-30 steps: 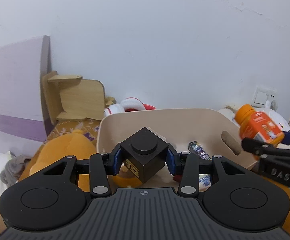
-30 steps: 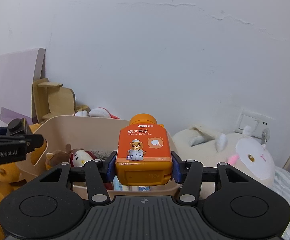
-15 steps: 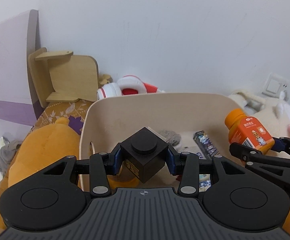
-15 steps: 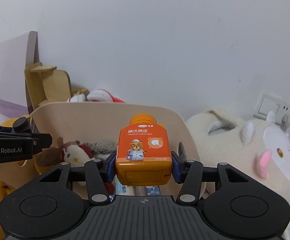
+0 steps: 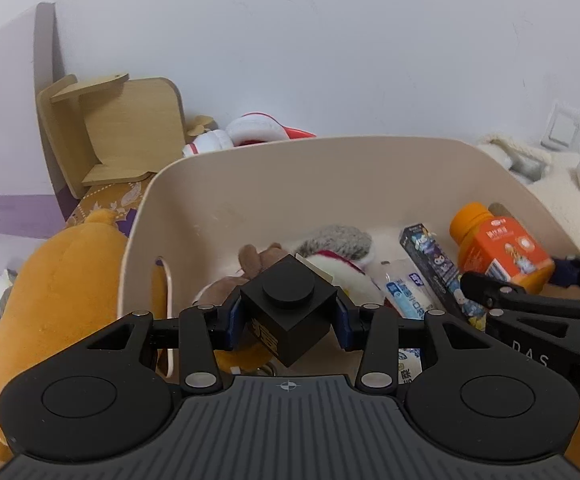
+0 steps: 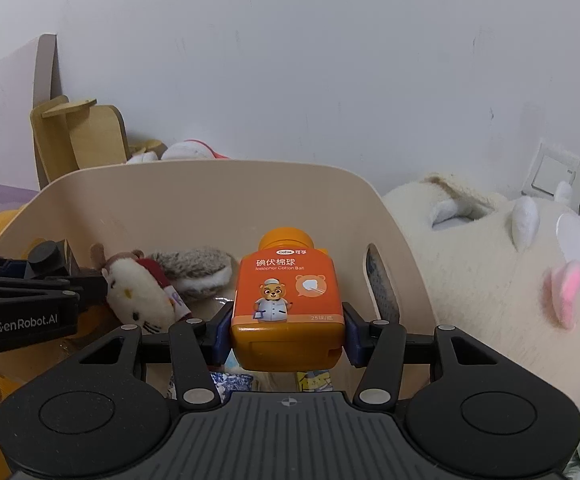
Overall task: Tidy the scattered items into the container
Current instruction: 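Carry the cube and bottle over the basket and open both tools to drop them, then move the left tool to the cream scrunchie while the right tool approaches the green plaid scrunchie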
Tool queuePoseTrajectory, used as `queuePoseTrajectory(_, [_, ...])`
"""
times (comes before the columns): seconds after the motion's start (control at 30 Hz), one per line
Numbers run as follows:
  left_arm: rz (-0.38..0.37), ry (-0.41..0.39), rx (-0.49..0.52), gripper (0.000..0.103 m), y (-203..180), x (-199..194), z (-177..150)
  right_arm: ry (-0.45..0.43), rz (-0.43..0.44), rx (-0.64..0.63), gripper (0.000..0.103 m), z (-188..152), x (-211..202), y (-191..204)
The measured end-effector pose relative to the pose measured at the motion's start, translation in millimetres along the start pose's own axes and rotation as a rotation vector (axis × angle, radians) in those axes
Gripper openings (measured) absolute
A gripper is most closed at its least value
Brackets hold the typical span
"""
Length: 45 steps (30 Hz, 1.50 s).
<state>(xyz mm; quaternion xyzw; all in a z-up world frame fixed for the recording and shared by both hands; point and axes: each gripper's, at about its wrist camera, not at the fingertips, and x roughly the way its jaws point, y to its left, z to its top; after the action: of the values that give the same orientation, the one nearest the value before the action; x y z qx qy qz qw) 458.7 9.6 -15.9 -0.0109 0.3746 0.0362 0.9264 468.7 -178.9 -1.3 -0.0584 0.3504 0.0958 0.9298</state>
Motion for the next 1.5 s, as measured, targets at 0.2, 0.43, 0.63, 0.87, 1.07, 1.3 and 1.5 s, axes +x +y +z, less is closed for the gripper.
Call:
queuePoseTrajectory(0.2, [-0.009, 0.023, 0.043, 0.045, -9.4, 6.0, -0.6, 0.026, -0.019, -0.040, 0.050, -0.2, 6.0, 5.7])
queuePoseTrajectory(0.43, [-0.018, 0.021, 0.042, 0.060, -9.8, 3.6, -2.4, 0.021, -0.018, -0.044, 0.064, -4.7, 4.0, 9.5])
queuePoseTrajectory(0.63, [-0.007, -0.038, 0.006, 0.082, 0.0, -10.1, 1.3, -0.009, -0.023, 0.007, 0.078, -5.6, -7.0, -0.9])
queuePoseTrajectory(0.87, [-0.001, -0.061, 0.021, 0.082, -0.8, -29.6, -2.1, -0.026, -0.033, 0.000, 0.078, -10.8, -21.3, -1.8])
queuePoseTrajectory(1.07, [-0.005, -0.098, 0.037, 0.082, -4.4, -55.8, -13.4, -0.079, -0.042, 0.005, 0.085, -18.0, -52.4, -7.1])
queuePoseTrajectory(1.3, [-0.028, -0.139, 0.034, 0.083, -8.7, -92.0, -27.7, -0.147, -0.053, 0.009, 0.094, -32.3, -98.5, -8.1])
queuePoseTrajectory(1.5, [-0.042, -0.169, 0.056, 0.084, -15.9, -122.6, -45.9, -0.189, -0.080, 0.003, 0.103, -54.4, -135.2, -8.0])
